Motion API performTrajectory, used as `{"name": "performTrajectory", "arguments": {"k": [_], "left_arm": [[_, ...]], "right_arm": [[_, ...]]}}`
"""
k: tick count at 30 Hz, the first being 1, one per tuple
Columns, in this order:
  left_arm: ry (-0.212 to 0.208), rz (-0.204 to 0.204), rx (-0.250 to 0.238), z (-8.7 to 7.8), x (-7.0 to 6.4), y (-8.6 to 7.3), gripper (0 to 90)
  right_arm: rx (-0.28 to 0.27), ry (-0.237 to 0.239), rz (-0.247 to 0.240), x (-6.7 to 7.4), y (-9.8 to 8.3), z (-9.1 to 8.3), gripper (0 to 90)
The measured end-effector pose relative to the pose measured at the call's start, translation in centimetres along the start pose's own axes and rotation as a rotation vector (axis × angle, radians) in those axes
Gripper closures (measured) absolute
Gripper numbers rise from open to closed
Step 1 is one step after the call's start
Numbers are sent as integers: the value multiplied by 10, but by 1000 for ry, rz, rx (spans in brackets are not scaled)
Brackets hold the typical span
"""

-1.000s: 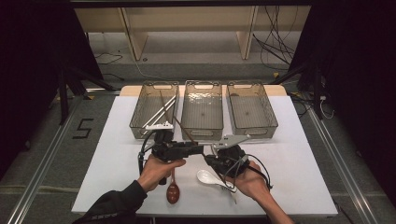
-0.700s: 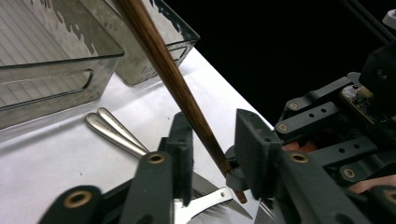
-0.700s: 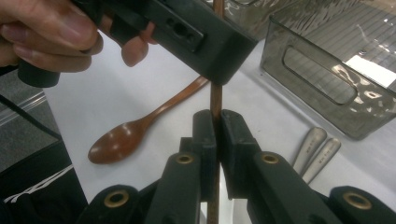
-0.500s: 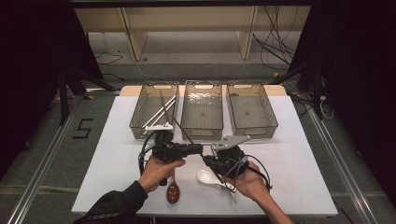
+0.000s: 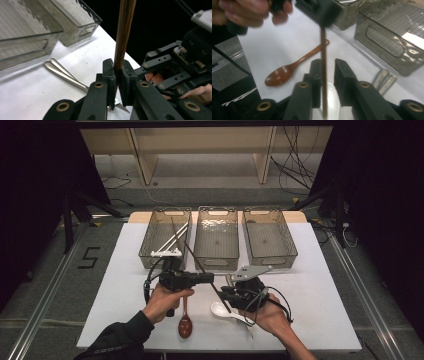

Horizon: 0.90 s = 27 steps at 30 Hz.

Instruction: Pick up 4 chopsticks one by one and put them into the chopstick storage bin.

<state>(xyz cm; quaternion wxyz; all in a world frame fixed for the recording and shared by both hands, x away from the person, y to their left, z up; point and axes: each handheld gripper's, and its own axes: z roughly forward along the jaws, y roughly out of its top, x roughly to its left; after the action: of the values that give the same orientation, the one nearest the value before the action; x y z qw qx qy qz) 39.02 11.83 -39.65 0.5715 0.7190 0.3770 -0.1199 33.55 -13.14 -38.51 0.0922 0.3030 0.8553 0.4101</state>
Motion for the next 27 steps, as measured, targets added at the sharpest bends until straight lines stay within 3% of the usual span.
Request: {"name": "performTrajectory", "arguments": {"k": [7, 11, 19, 27], "left_arm": [[56, -20, -29, -36, 20, 23, 840], [99, -37, -53, -59, 32, 40, 840], [213, -56, -86, -98, 54, 80, 839], [311, -94, -86, -108, 78, 105, 838]], "right_arm": [[7, -37, 55, -16, -12, -17, 569], [49, -50, 65, -20, -21, -19, 466], [43, -56, 102, -25, -30, -26, 384], [26, -60, 104, -25, -33, -32, 352]]}}
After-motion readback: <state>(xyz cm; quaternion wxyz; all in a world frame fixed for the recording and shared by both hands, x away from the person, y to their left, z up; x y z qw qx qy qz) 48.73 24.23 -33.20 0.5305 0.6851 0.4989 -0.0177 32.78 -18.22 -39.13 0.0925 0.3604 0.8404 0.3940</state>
